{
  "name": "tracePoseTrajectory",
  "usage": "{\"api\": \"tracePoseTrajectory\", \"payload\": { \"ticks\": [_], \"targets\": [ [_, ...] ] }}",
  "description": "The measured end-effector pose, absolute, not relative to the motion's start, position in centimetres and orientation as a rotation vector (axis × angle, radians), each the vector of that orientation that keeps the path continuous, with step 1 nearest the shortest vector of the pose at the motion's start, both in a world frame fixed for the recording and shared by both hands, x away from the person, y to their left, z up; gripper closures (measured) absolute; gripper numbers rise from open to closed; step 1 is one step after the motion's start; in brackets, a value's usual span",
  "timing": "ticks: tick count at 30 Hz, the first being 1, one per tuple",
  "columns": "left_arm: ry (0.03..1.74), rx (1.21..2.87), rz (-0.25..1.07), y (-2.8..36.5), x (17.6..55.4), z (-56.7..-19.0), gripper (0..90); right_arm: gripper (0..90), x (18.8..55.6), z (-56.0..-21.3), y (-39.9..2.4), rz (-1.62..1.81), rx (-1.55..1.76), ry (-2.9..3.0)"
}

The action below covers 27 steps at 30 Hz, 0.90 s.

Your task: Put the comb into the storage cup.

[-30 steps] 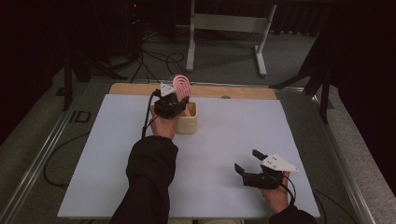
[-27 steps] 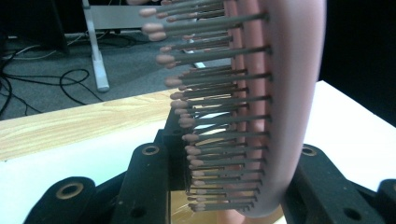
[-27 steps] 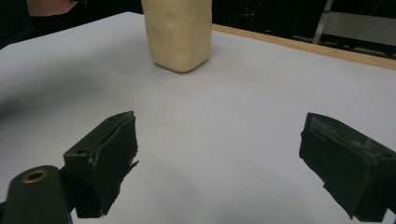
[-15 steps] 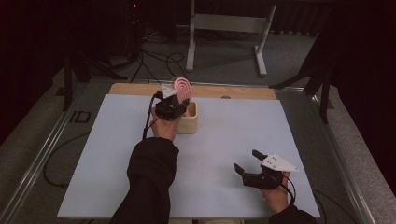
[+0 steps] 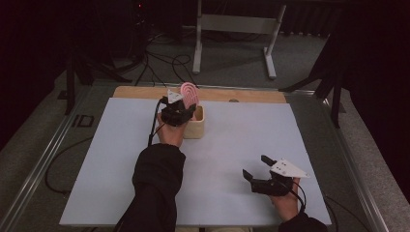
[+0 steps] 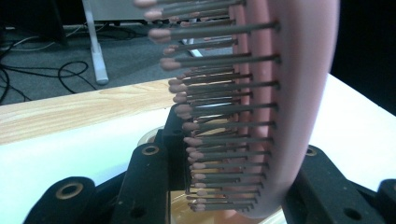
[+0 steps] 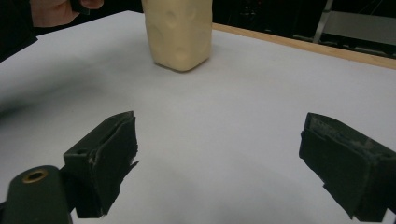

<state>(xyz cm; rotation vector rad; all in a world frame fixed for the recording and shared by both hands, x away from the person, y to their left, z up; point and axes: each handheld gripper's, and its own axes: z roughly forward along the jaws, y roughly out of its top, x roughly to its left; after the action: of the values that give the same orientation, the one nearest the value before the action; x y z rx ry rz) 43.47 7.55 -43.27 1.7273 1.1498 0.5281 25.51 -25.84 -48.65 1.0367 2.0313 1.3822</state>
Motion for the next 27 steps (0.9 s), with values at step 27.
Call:
{"api": "tracePoseTrajectory", "payload": {
  "ticks": [27],
  "targets": [
    [1.155,1.732,0.512,7.48,43.72,-43.71,65.1,10.8,25.5,-48.74,-25.94,1.377,1.04,2.032]
  ]
}}
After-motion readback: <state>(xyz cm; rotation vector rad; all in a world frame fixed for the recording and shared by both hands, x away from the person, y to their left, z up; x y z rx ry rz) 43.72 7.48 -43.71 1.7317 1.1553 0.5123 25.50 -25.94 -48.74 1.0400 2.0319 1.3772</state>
